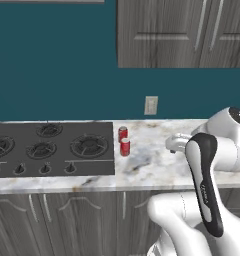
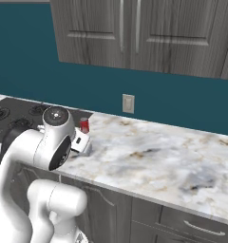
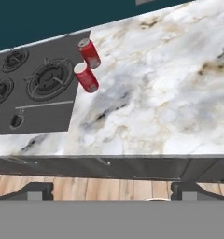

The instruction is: Four empty soda cans are scattered around the kitchen. Gather all the cans and cluster them next to the stove for recycling.

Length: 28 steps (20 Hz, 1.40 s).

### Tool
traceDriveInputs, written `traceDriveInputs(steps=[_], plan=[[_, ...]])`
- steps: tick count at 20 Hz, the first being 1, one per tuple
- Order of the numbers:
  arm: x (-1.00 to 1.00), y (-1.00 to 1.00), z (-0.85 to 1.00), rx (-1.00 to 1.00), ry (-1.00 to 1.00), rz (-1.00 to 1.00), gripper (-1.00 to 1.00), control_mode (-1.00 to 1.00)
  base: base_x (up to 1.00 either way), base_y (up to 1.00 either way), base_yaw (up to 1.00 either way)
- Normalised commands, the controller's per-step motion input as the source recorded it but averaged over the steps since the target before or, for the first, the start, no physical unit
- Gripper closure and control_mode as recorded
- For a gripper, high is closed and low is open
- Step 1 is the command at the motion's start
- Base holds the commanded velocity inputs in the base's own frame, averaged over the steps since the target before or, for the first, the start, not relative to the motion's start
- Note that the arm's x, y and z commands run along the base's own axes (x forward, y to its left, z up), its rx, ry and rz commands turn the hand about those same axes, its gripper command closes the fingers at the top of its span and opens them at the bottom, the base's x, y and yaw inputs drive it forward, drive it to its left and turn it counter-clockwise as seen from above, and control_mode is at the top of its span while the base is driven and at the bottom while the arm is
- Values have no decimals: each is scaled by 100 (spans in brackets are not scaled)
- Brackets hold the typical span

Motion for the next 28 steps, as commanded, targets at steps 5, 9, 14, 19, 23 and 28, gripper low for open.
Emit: traceDriveInputs(steps=[5, 9, 14, 19, 23, 28], plan=[[0, 0, 0, 0, 0, 0, -100, 100, -58, 0, 0], [0, 0, 0, 0, 0, 0, -100, 100, -62, -1, 0], [0, 0, 0, 0, 0, 0, -100, 100, -52, 0, 1], [0, 0, 0, 0, 0, 0, -100, 100, -31, 0, 21], [0, 0, 0, 0, 0, 0, -100, 100, -16, 1, 32], [0, 0, 0, 0, 0, 0, -100, 100, -3, 4, 34]])
